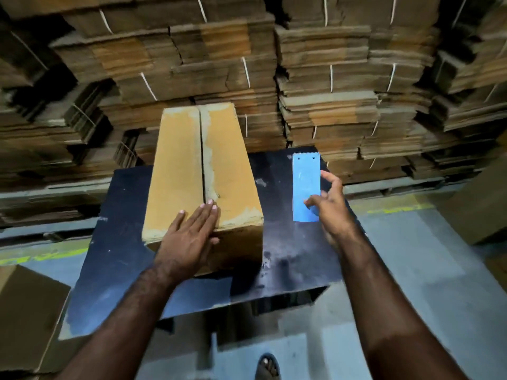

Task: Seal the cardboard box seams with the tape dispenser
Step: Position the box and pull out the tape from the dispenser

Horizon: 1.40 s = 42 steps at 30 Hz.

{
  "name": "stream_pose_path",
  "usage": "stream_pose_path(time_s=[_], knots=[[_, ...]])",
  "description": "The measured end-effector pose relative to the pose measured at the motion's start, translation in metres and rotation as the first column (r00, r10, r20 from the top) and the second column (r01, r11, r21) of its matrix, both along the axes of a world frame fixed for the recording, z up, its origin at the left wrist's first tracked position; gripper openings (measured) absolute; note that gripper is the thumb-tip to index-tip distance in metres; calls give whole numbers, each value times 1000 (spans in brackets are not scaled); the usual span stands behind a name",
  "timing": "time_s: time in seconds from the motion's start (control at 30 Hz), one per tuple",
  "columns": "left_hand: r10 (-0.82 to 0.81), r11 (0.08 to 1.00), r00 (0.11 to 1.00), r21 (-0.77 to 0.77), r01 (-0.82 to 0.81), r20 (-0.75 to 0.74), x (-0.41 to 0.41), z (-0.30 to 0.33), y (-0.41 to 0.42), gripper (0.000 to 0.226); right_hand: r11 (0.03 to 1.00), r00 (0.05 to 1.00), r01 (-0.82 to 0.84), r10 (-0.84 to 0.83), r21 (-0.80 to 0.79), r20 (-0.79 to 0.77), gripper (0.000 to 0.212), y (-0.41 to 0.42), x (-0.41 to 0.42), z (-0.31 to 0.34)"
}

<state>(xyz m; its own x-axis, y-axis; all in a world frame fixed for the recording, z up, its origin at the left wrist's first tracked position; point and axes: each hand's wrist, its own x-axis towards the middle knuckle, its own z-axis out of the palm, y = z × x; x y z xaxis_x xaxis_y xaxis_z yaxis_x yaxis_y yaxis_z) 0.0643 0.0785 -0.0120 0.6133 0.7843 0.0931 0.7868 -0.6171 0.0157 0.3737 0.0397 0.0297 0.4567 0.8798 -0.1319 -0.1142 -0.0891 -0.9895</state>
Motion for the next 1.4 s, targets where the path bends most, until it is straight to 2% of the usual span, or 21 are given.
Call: stream_pose_path(time_s=[0.07, 0.1, 0.17, 0.23, 0.3, 0.37, 0.47, 0.53, 0.6, 0.73, 0.87, 0.97, 1.13, 1.27, 1.33, 1.4], knots=[[73, 989, 968, -142, -39, 239, -3, 15, -7, 81, 992, 997, -33, 41, 121, -60, 58, -11, -17, 44], [129, 979, 914, -197, -55, 384, -4, 27, -12, 82, 982, 989, -60, 82, 177, -121, 52, -17, -28, 61], [205, 972, 737, -223, -76, 644, -3, 61, -24, 75, 963, 942, -136, 198, 232, -272, 38, -30, -55, 85], [251, 967, 555, -230, -108, 793, -2, 97, -39, 61, 951, 868, -242, 300, 192, -397, 32, -42, -88, 99], [279, 960, 424, -246, -134, 862, -6, 126, -57, 48, 940, 811, -312, 338, 135, -477, 46, -50, -119, 101], [327, 945, 333, -295, -144, 884, -15, 141, -74, 44, 932, 741, -335, 351, 137, -572, 55, -57, -147, 96], [443, 897, 170, -435, -81, 880, -33, 145, -94, 43, 927, 690, -346, 354, 142, -631, 38, -70, -180, 94], [490, 871, 105, -489, -42, 865, -44, 145, -103, 41, 918, 674, -365, 374, 154, -637, 36, -78, -196, 91], [521, 853, 77, -521, -16, 850, -53, 144, -112, 37, 912, 679, -388, 381, 133, -628, 35, -86, -207, 87], [596, 803, 36, -597, -2, 802, -63, 145, -124, 40, 908, 780, -414, 387, 58, -492, 38, -99, -219, 83], [743, 658, 49, -742, 129, 667, -71, 149, -124, 48, 897, 859, -441, 415, -22, -299, 41, -102, -224, 75], [786, 591, 73, -781, 202, 614, -70, 146, -125, 35, 894, 891, -439, 421, -86, -168, 55, -102, -224, 69], [808, 554, 88, -802, 223, 583, -63, 131, -119, 19, 906, 908, -408, 415, -116, 49, 58, -101, -211, 62], [842, 506, 82, -833, 225, 534, -57, 127, -111, 10, 867, 837, -482, 499, -127, 225, 61, -98, -195, 60], [848, 505, 61, -838, 207, 526, -56, 128, -103, 13, 814, 708, -551, 573, -185, 413, 63, -94, -186, 65], [852, 504, 44, -838, 208, 522, -56, 128, -91, 13, 768, 540, -581, 612, -270, 578, 74, -87, -177, 71]])
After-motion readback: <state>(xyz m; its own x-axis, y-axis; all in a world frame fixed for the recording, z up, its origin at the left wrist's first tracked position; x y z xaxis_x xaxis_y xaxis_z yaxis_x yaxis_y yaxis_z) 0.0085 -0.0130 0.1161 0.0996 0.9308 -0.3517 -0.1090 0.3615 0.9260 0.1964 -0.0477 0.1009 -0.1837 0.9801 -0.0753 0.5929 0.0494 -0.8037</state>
